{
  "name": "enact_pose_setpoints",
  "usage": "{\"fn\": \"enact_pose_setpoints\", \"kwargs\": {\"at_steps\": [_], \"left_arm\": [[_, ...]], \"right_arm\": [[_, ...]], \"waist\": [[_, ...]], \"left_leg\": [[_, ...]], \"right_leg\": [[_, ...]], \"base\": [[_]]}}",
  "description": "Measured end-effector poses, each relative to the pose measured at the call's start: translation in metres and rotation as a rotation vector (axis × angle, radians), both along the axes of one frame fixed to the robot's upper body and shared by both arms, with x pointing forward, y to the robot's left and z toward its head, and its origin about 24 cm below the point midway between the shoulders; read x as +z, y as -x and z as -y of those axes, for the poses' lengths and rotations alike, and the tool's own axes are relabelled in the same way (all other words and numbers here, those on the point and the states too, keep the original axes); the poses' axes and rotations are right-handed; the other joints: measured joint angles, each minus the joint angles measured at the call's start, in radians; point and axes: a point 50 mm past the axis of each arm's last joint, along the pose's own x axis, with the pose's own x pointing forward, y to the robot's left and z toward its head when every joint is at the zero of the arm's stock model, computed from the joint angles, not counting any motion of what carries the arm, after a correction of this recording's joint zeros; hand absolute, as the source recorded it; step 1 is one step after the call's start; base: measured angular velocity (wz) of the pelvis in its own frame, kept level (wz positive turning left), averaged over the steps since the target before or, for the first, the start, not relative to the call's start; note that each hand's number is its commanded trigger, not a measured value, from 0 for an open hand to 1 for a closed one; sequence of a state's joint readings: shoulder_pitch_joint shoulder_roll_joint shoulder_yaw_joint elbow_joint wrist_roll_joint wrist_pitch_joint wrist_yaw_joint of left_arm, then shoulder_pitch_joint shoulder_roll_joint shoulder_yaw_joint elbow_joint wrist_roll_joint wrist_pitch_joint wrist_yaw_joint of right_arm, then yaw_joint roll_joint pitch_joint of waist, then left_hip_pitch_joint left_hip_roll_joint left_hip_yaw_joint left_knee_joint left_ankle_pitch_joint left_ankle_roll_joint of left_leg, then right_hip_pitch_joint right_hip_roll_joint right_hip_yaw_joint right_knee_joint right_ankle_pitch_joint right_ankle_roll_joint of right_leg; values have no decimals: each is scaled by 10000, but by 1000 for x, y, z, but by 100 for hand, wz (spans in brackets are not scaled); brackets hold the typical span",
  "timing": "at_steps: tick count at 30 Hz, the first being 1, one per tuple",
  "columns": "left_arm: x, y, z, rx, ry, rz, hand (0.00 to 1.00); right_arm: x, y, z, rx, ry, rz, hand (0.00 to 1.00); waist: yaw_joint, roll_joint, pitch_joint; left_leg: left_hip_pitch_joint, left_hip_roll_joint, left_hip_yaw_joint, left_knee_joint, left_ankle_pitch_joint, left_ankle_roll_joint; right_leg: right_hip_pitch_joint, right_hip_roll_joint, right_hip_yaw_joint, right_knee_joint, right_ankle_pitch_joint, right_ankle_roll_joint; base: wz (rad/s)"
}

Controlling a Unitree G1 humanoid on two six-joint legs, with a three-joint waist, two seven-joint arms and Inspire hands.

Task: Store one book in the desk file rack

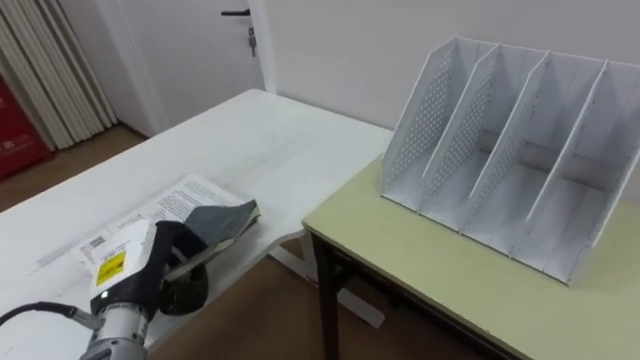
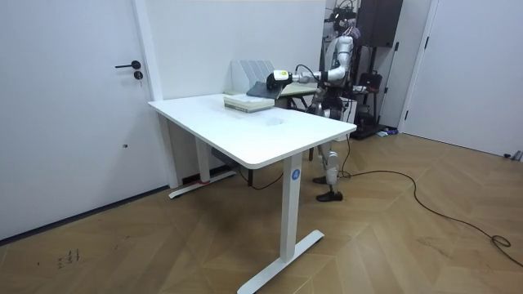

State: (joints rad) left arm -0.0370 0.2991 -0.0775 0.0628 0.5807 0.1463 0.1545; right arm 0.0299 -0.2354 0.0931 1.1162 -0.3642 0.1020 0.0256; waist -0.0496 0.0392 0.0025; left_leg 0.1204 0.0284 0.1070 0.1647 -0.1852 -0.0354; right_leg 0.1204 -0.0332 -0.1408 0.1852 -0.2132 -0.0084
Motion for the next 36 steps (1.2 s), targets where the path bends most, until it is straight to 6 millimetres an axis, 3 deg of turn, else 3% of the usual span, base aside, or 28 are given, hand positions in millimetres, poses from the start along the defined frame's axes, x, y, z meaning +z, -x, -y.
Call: {"fn": "enact_pose_setpoints", "kwargs": {"at_steps": [7, 15, 18, 22, 25, 31, 36], "left_arm": [[6, -1, 10, -613, 3079, 349, 100], [23, 6, 24, -2218, 6612, 702, 100], [27, 9, 27, -2821, 8125, 878, 100], [30, 10, 24, -3121, 8891, 1002, 100], [33, 10, 25, -3622, 9721, 1021, 100], [33, 13, 30, -4896, 11463, 612, 100], [28, 24, 31, -6074, 13768, 305, 100]], "right_arm": [[11, -33, -14, 26, -996, 1837, 0], [51, -82, -44, 2242, -1881, 4522, 0], [63, -90, -52, 2710, -2168, 5167, 0], [83, -102, -64, 3466, -2523, 6083, 0], [93, -108, -68, 3934, -2827, 6489, 0], [104, -112, -76, 3953, -4188, 6732, 0], [120, -117, -85, 3133, -6657, 7343, 0]], "waist": [[247, -94, -34], [540, -145, -51], [616, -155, -40], [721, -193, 7], [784, -241, 143], [838, -238, 148], [769, -226, 145]], "left_leg": [[-107, 1, -4, 1, 0, 0], [-94, 27, -29, -16, 0, 0], [-48, 25, -36, -16, -1, -1], [-44, 40, -34, -15, -1, -1], [-81, 37, -30, -15, -1, -1], [-235, 23, -32, 1, -1, -1], [-230, 29, -16, 3, -1, -1]], "right_leg": [[-77, -12, -68, 5, 2, 0], [-34, -3, -85, 3, 10, -9], [-1, -5, -116, 0, 9, -8], [25, 2, -159, 0, 10, -8], [-13, -8, -169, 0, 9, -8], [-129, -32, -221, 32, 10, -8], [-124, -33, -223, 32, 10, -8]], "base": [[2], [-2], [3], [-1], [0], [4], [0]]}}
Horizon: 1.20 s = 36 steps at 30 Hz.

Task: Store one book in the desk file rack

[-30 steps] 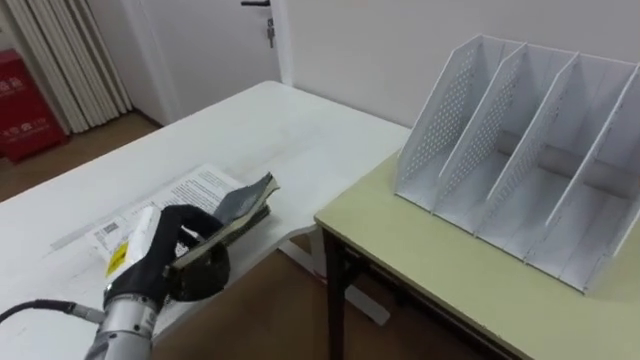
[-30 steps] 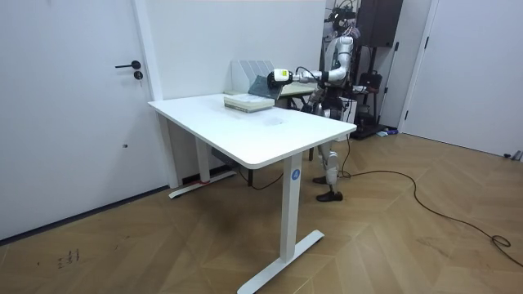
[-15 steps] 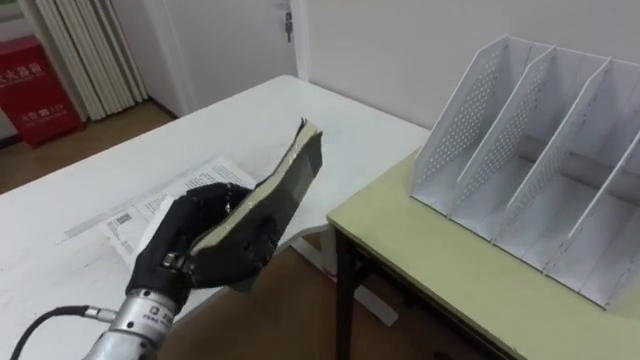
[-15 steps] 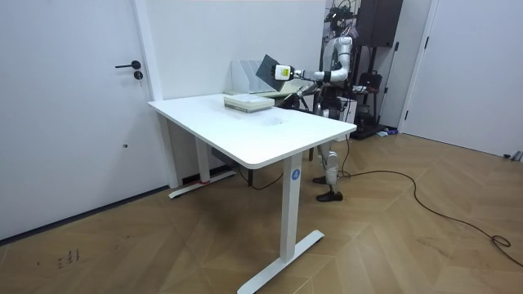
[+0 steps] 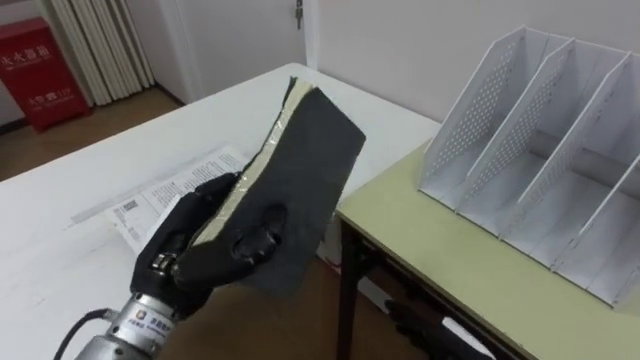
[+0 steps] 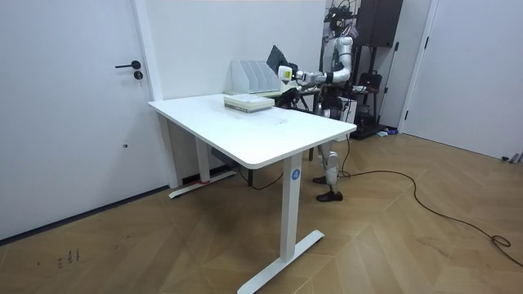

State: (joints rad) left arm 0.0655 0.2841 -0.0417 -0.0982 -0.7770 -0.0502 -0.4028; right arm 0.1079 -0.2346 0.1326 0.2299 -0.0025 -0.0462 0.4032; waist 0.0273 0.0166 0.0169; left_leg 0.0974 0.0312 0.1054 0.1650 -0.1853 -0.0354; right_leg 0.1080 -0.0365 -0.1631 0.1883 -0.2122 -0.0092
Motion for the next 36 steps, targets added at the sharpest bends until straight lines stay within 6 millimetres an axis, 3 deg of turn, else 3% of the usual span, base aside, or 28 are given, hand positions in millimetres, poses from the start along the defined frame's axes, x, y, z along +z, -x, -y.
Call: {"fn": "enact_pose_setpoints", "kwargs": {"at_steps": [10, 15, 25, 36], "left_arm": [[-7, 14, 6, -1920, 543, 288, 100], [-10, 19, 7, -2730, 607, 169, 100], [-18, 20, -3, -2963, 1368, -214, 100], [-16, 20, -3, -3246, 1803, 13, 100]], "right_arm": [[10, -2, -7, 1076, -2114, -316, 0], [23, -6, 1, 849, -2970, 47, 0], [34, -10, 10, 41, -4870, 283, 0], [59, -14, 6, 613, -6910, 1083, 0]], "waist": [[51, -1, 0], [48, -26, 6], [60, -86, 3], [21, -32, -29]], "left_leg": [[28, 3, 4, 10, 0, 0], [25, 12, 4, 10, 0, 0], [81, 77, 299, 12, -1, -2], [-107, 95, 325, 248, -3, -2]], "right_leg": [[-40, 11, 237, 10, 0, -1], [-57, 11, 237, 36, 0, -1], [-112, 12, 236, 164, 0, -1], [-204, -33, 271, 189, 25, -43]], "base": [[-4], [0], [-3], [0]]}}
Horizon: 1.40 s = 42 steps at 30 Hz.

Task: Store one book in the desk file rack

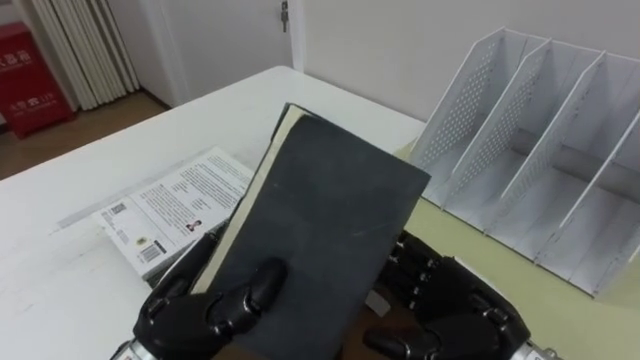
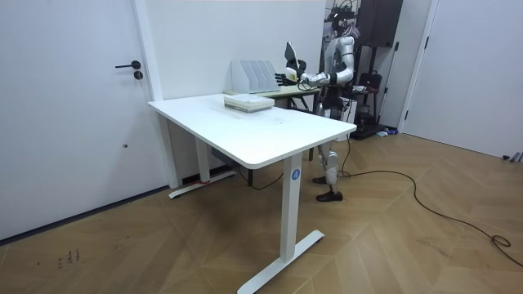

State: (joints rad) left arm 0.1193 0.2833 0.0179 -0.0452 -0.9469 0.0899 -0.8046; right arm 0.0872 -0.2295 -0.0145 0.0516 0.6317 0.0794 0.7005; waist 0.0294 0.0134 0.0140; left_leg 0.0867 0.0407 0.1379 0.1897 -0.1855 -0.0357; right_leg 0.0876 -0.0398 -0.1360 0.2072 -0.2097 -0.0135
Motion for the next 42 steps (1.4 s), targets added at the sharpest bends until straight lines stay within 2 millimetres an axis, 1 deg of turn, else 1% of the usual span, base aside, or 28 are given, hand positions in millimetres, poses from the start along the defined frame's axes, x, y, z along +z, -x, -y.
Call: {"fn": "enact_pose_setpoints", "kwargs": {"at_steps": [2, 10, 19, 23, 24, 25, 26, 27, 28, 29, 30, 31, 36, 42], "left_arm": [[0, 0, 0, -59, 12, 41, 100], [0, 1, 2, -402, 68, 48, 100], [-1, 2, 3, -530, 88, -61, 100], [-3, 2, 2, -531, 120, -169, 100], [-4, 2, 2, -512, 120, -238, 100], [-5, 2, 2, -503, 116, -278, 100], [-7, 2, 1, -480, 113, -366, 100], [-8, 2, 1, -458, 116, -464, 100], [-9, 2, 0, -455, 117, -504, 100], [-9, 2, 0, -471, 106, -546, 100], [-9, 2, 0, -472, 104, -551, 100], [-9, 2, 0, -470, 102, -556, 100], [-9, 2, 0, -473, 73, -559, 100], [-11, 2, 1, -816, -57, -615, 100]], "right_arm": [[1, 0, 2, -58, -78, 55, 0], [8, -1, 0, 19, -420, 255, 0], [8, 0, -1, 230, -488, 257, 0], [7, 1, -6, 568, -824, 139, 0], [7, 1, -9, 708, -932, 140, 2], [7, 2, -9, 769, -949, 139, 7], [6, 2, -11, 869, -964, 123, 25], [6, 2, -12, 980, -986, 111, 46], [6, 3, -12, 1035, -999, 105, 58], [5, 3, -13, 1166, -1024, 80, 76], [5, 4, -14, 1305, -1039, 92, 83], [5, 4, -15, 1390, -1050, 101, 100], [4, 8, -22, 2091, -1182, 125, 100], [1, 10, -25, 2379, -1087, -74, 100]], "waist": [[10, 23, -14], [36, 26, -14], [31, 22, -12], [47, 9, -8], [53, -7, -4], [42, -16, -2], [37, -41, -4], [45, -78, -13], [51, -98, -19], [66, -152, -28], [72, -197, -32], [73, -211, -38], [65, -213, -39], [76, -190, -28]], "left_leg": [[-37, 3, -1, 4, 0, 0], [-33, 5, -1, 8, 0, 0], [-27, 5, 11, 7, 0, 0], [-53, 15, 24, 8, 0, 0], [-86, 18, 14, 7, 0, 0], [-103, 18, 3, 7, 0, 0], [-119, 17, 2, 9, 0, 0], [-119, 16, 2, 14, 0, 0], [-120, 15, 2, 17, 0, 0], [-128, 13, -1, 45, 0, 0], [-145, 13, -4, 88, -1, 0], [-146, 15, -5, 97, -2, 0], [-153, 32, -19, 157, -14, 13], [-174, 41, 10, 160, -19, 22]], "right_leg": [[-25, 5, 1, 7, 2, -3], [-29, 6, 11, 20, 5, -8], [-43, 9, 58, 28, 5, -8], [-142, 11, 107, 138, 4, -8], [-179, 11, 104, 144, 4, -8], [-190, 11, 98, 145, 4, -8], [-203, 10, 103, 147, 4, -8], [-204, 11, 109, 148, 4, -8], [-203, 10, 109, 148, 4, -8], [-199, 9, 108, 148, 4, -8], [-195, 8, 112, 149, 5, -9], [-192, 10, 115, 149, 6, -11], [-185, 15, 110, 201, 11, -19], [-246, 14, 106, 310, 8, -23]], "base": [[2], [0], [0], [-4], [-4], [0], [0], [0], [0], [0], [0], [0], [0], [0]]}}
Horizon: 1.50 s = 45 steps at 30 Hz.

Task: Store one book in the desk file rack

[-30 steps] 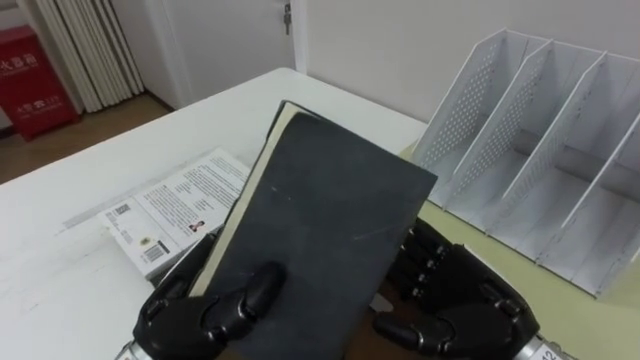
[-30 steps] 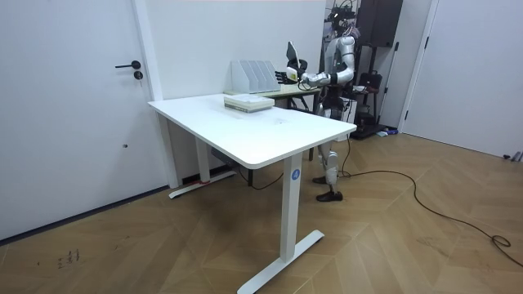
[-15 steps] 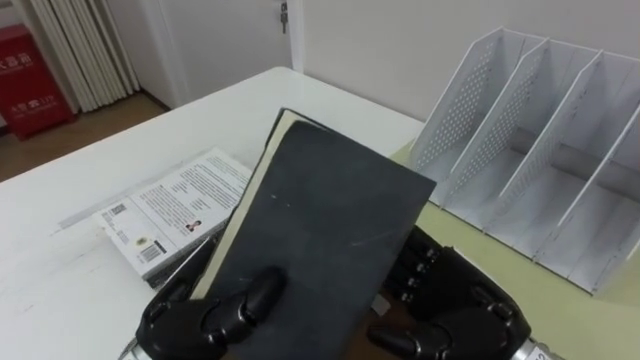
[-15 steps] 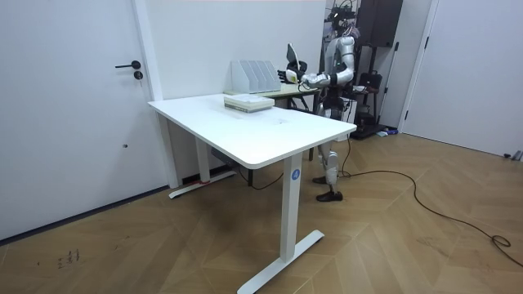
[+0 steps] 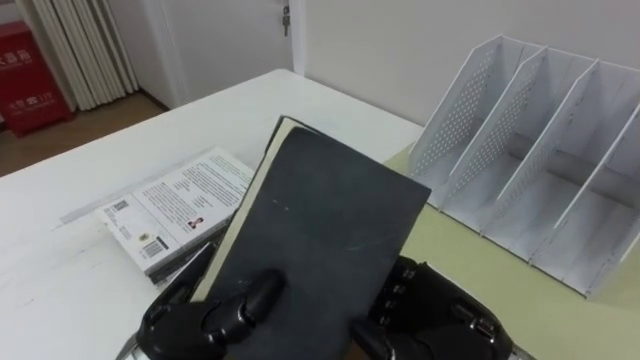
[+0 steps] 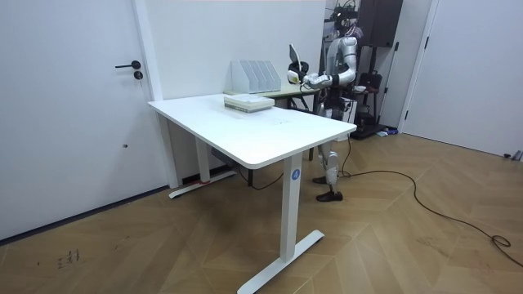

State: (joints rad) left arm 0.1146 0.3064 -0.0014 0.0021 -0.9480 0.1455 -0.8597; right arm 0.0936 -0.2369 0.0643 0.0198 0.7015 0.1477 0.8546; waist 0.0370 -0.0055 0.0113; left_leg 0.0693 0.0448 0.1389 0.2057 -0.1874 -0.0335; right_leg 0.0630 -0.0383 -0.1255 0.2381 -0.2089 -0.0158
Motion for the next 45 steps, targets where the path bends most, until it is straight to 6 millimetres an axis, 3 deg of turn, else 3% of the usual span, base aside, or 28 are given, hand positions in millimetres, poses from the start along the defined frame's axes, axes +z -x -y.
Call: {"fn": "enact_pose_setpoints", "kwargs": {"at_steps": [22, 23, 24, 35, 41, 45], "left_arm": [[1, 0, -3, -228, -196, 4, 100], [1, 0, -3, -229, -194, 3, 6], [1, 0, -3, -233, -189, 1, 0], [-5, 3, -4, 22, -289, -352, 0], [-33, 12, -14, 605, -506, -1731, 0], [-54, 16, -20, 1098, -644, -2847, 0]], "right_arm": [[-2, 2, -1, 185, 76, -89, 100], [-2, 2, -1, 179, 70, -91, 100], [-2, 2, 0, 168, 67, -96, 100], [0, -1, 11, -339, 535, -145, 100], [8, -7, 37, -1759, 1238, 64, 100], [15, -16, 41, -2248, 1272, 277, 100]], "waist": [[-45, 3, 2], [-48, 3, 2], [-49, 3, 2], [-117, 6, 1], [-239, 67, 4], [-390, 197, 3]], "left_leg": [[-59, 5, -4, 4, -3, 6], [-59, 6, -4, 5, -3, 6], [-60, 7, -4, 4, -3, 6], [-63, 7, 133, -5, -3, 6], [-55, -10, 220, -6, -3, 6], [-21, -12, 220, -52, -1, 7]], "right_leg": [[-94, 50, 121, -16, 2, -2], [-91, 46, 117, -15, 2, -3], [-88, 45, 107, -15, 2, -3], [-99, 15, 99, -11, -1, 0], [-104, 50, 97, -21, -1, 3], [-100, 60, 95, -34, -1, 3]], "base": [[-1], [0], [0], [0], [0], [-3]]}}
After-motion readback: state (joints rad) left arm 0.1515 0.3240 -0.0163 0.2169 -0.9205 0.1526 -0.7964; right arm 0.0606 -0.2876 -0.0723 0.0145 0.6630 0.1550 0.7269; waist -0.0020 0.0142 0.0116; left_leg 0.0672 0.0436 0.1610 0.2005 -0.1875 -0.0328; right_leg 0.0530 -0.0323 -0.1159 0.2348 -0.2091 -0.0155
